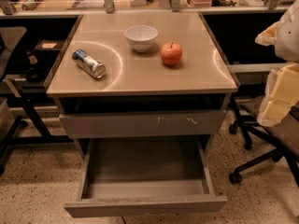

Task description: Place redbull can into middle drawer

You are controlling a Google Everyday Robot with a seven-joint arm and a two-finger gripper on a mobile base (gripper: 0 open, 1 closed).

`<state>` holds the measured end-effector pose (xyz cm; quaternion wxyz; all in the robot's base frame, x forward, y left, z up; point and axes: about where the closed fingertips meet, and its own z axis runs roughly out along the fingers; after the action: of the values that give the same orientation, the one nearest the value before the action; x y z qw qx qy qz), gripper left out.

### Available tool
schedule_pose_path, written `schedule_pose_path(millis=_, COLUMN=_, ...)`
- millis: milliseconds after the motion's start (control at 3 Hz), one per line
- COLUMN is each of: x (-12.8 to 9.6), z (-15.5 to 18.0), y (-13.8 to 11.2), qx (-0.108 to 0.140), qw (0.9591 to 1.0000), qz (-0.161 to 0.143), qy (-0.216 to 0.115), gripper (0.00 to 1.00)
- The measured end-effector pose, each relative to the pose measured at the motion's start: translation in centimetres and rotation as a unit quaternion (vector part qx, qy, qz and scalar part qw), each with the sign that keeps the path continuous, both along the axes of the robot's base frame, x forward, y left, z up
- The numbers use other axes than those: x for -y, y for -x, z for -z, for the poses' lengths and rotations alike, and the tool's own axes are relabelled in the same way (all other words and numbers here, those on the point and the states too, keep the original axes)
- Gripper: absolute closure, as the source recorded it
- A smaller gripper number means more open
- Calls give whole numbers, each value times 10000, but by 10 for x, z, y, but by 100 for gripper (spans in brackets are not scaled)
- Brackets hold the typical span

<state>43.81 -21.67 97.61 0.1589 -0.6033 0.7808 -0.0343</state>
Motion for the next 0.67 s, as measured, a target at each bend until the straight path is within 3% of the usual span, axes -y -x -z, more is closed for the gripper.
schedule_pose_path(millis=333, x=0, z=0, y=0, qx=0, qw=10000, qz=0, qy=0, gripper=0)
schedule_pose_path(millis=667, x=-23, z=2, y=-7, qx=-17, qw=10000, qz=-62, qy=32, gripper=0)
